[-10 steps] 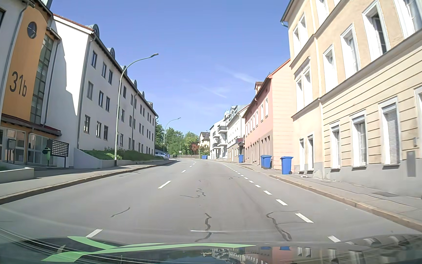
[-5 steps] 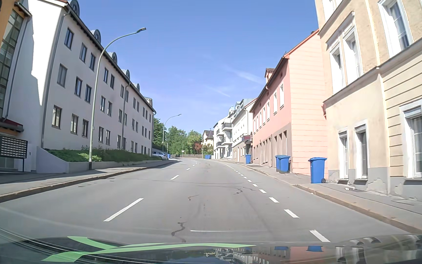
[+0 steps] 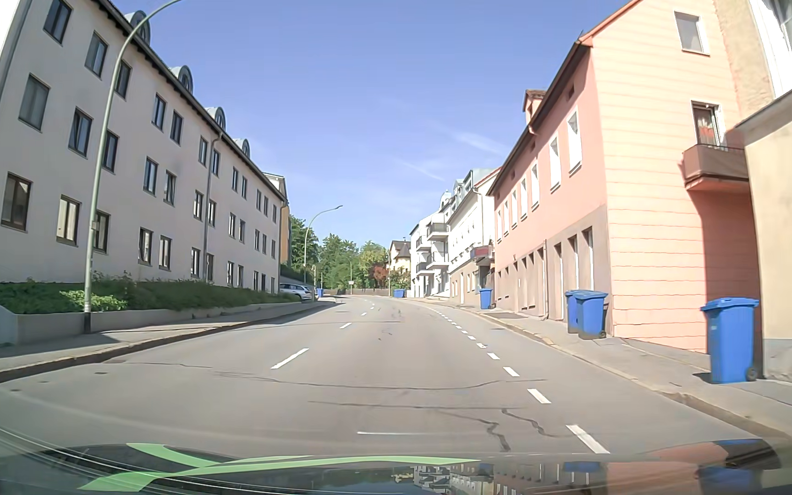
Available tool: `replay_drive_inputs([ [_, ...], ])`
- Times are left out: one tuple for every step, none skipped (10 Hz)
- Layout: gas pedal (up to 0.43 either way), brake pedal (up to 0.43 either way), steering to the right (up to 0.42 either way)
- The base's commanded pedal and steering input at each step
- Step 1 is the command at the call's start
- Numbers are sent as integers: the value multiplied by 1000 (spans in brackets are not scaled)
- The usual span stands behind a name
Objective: Follow the waypoints while adhering to traffic rules and regulations
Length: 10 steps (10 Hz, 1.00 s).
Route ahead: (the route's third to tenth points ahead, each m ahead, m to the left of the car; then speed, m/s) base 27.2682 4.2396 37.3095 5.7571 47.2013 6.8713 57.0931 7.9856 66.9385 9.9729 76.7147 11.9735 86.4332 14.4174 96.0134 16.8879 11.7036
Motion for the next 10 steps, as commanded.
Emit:
replay_drive_inputs([
  [280, 0, -25],
  [280, 0, -25],
  [280, 0, -26],
  [280, 0, -25],
  [280, 0, -25],
  [280, 0, -24],
  [280, 0, -17],
  [280, 0, -10],
  [280, 0, -9],
  [268, 0, -8],
])
